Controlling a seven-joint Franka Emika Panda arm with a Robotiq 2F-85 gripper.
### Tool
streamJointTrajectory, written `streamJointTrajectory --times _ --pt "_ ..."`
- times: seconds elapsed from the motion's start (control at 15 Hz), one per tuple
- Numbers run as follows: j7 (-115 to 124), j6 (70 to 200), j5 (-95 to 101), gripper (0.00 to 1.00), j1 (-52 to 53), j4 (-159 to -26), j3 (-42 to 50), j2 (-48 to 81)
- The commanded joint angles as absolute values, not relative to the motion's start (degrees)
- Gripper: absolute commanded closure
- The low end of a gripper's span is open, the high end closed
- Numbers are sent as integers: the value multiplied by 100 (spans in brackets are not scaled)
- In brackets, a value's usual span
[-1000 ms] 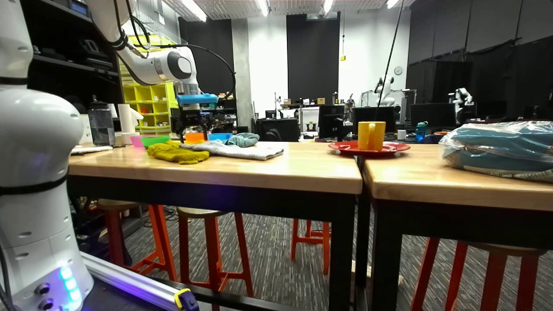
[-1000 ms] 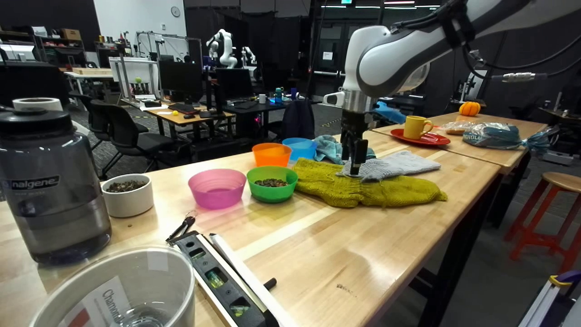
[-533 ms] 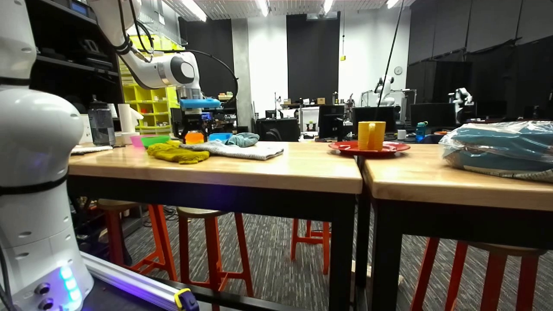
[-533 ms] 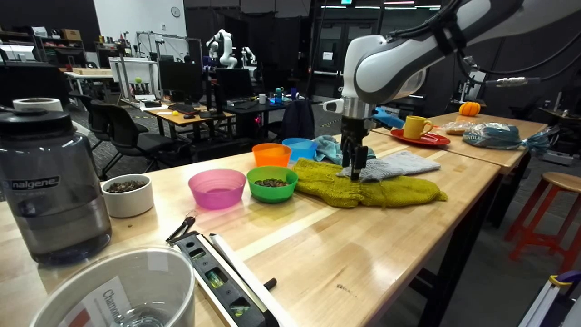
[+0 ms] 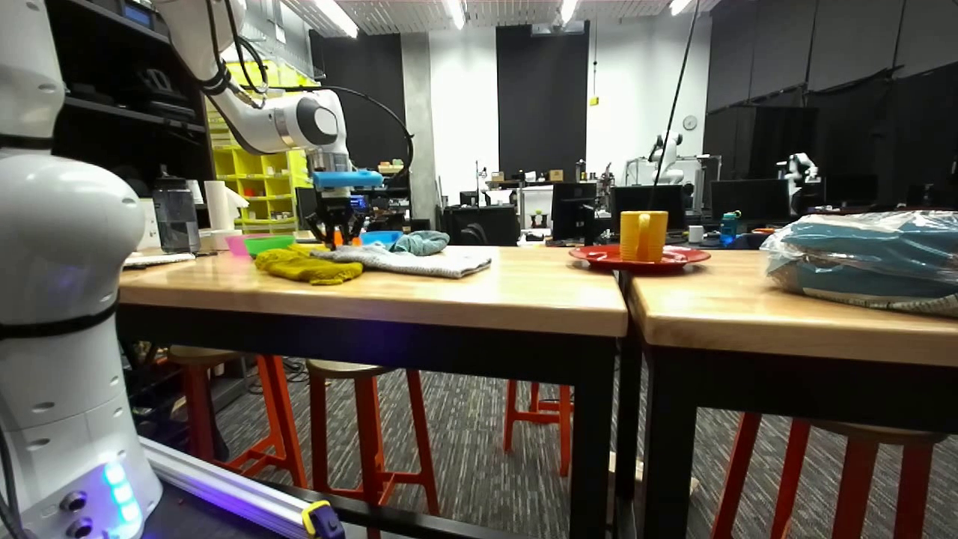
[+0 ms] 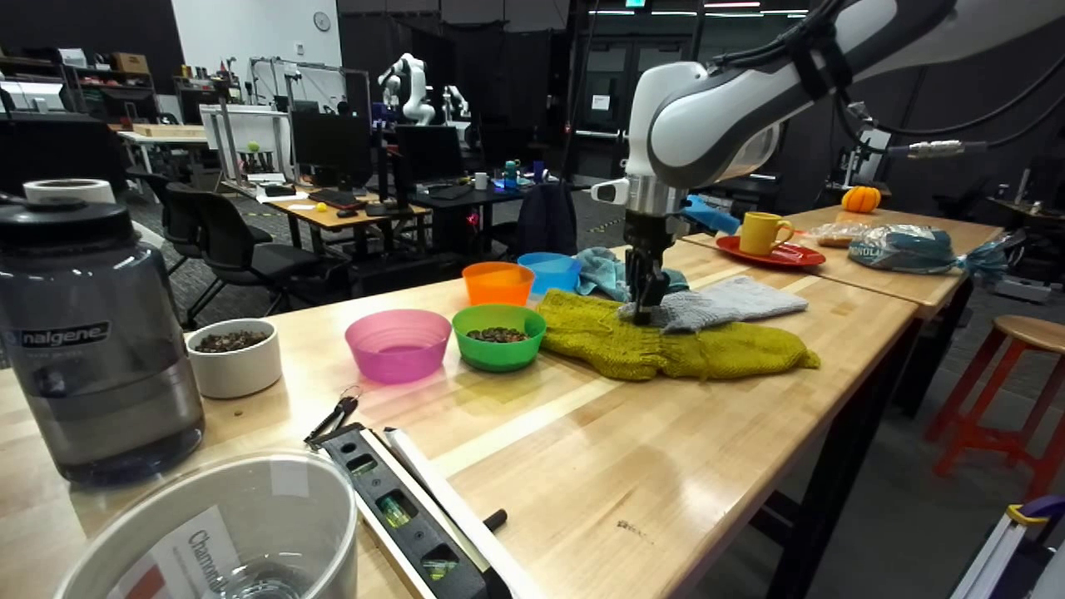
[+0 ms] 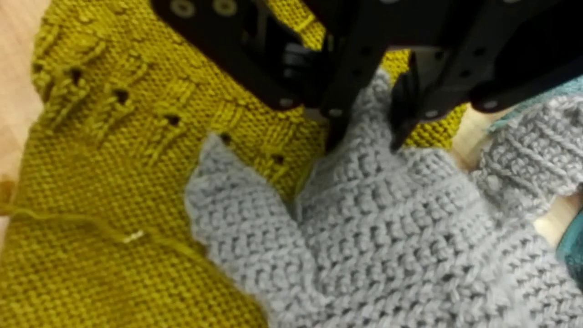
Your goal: Fold the grey cloth twice.
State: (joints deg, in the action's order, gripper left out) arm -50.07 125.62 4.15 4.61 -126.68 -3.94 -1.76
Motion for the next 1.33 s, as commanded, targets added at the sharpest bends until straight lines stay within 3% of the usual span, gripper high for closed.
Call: streamJointTrajectory --times 0.0,0.73,0.87,0.93,1.27 --pt "-5142 12490 215 99 459 -12733 -376 -369" --pt "-5156 12117 -101 95 434 -12934 -156 -1055" --pt "-5123 12100 -113 67 437 -12974 -96 -1138" --pt "-5080 12117 -131 94 437 -12987 -69 -1157" --pt "-5085 12199 -109 98 468 -13088 -18 -1260"
